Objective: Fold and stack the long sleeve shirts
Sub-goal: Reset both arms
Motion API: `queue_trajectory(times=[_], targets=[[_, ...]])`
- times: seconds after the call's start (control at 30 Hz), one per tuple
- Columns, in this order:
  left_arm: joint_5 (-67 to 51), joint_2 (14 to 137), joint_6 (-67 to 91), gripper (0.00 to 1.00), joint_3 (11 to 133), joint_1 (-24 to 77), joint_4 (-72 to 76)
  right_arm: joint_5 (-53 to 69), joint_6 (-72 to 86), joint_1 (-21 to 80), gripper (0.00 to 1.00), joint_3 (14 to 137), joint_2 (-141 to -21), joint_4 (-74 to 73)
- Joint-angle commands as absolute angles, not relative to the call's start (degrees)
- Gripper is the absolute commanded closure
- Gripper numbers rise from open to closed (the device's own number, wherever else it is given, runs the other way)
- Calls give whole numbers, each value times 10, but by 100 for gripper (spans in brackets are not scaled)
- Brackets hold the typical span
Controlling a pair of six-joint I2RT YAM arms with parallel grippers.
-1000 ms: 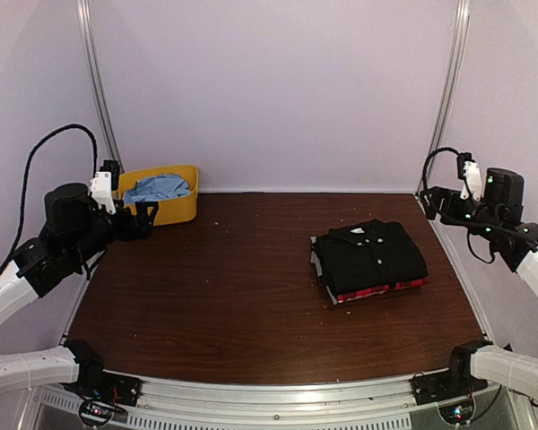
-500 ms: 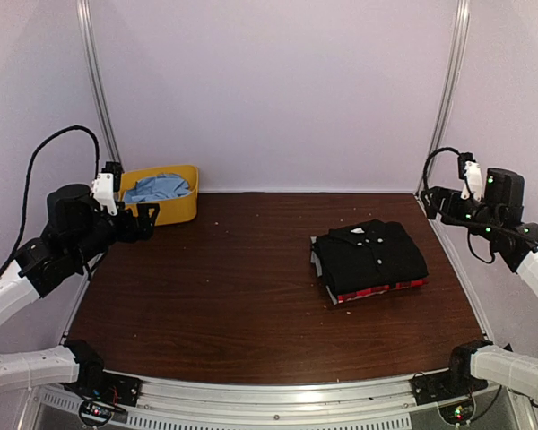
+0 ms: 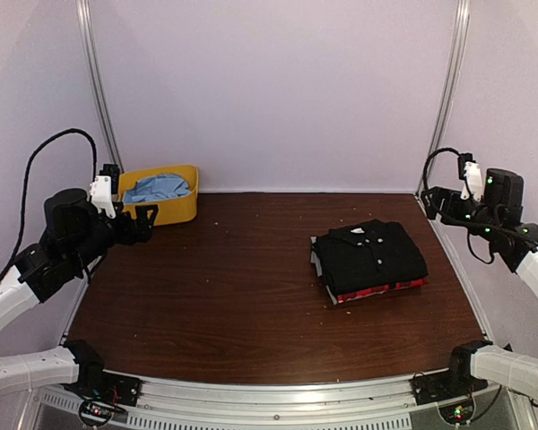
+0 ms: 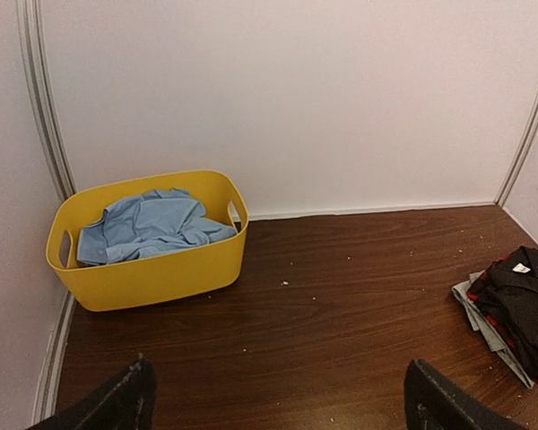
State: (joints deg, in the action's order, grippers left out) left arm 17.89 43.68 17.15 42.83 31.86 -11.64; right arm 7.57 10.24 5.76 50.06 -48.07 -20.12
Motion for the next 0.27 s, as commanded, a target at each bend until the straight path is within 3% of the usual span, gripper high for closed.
queue_trajectory(times=[0.0, 0.23], targets=[[177, 424, 155, 2, 418, 314, -74, 70, 97, 57, 0, 495, -485, -187], [183, 419, 155, 2, 414, 314, -81, 64, 97, 56, 0, 493, -494, -181]])
